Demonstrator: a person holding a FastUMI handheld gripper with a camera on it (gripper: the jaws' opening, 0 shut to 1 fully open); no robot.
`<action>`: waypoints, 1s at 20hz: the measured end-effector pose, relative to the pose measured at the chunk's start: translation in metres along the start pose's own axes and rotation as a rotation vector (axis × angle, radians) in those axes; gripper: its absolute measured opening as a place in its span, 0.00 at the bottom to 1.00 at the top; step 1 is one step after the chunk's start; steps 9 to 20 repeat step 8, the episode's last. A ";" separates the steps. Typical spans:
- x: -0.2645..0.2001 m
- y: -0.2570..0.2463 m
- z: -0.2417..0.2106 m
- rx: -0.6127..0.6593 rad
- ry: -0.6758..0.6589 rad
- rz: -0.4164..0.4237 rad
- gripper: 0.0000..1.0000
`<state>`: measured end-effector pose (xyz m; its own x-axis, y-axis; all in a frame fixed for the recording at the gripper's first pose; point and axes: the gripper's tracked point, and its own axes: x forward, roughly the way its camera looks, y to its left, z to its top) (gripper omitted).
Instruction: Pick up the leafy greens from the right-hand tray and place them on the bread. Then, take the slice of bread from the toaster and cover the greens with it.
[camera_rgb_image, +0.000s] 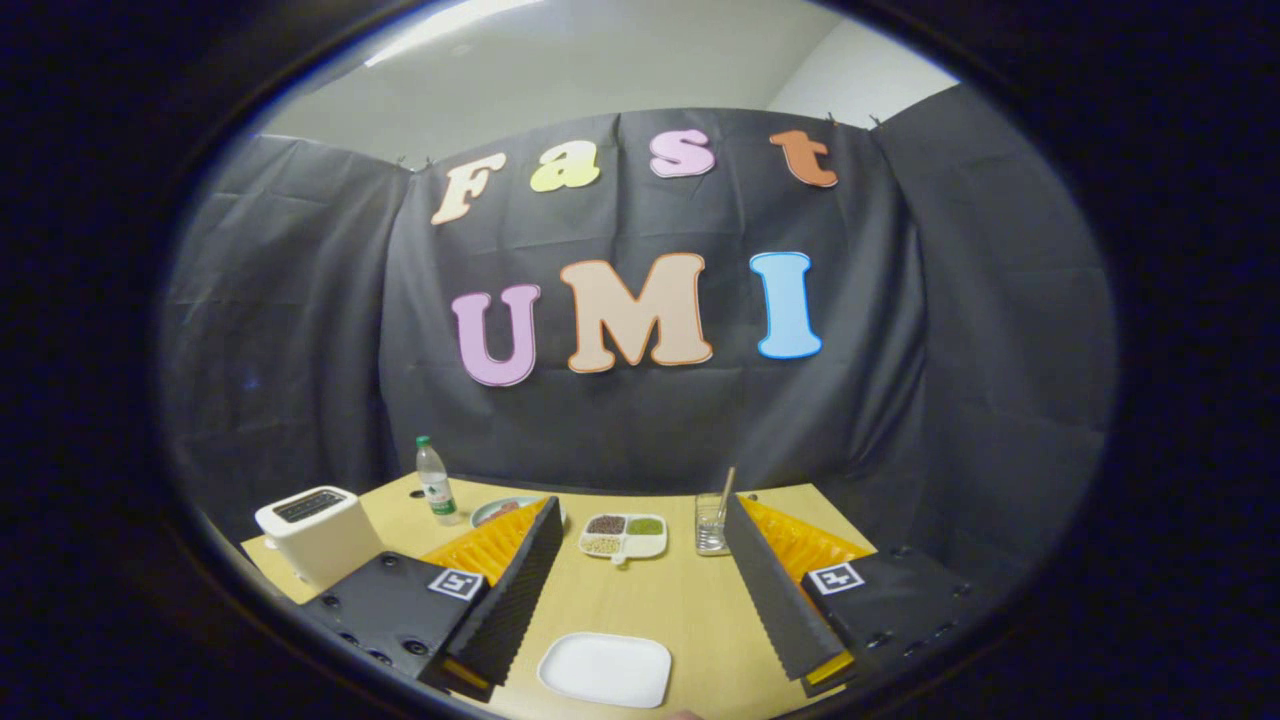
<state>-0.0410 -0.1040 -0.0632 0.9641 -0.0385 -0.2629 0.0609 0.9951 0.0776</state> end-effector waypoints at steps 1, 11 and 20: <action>0.001 0.002 0.003 0.001 -0.009 0.002 1.00; 0.002 0.006 0.020 -0.003 -0.043 -0.007 1.00; 0.002 0.006 0.020 -0.003 -0.043 -0.007 1.00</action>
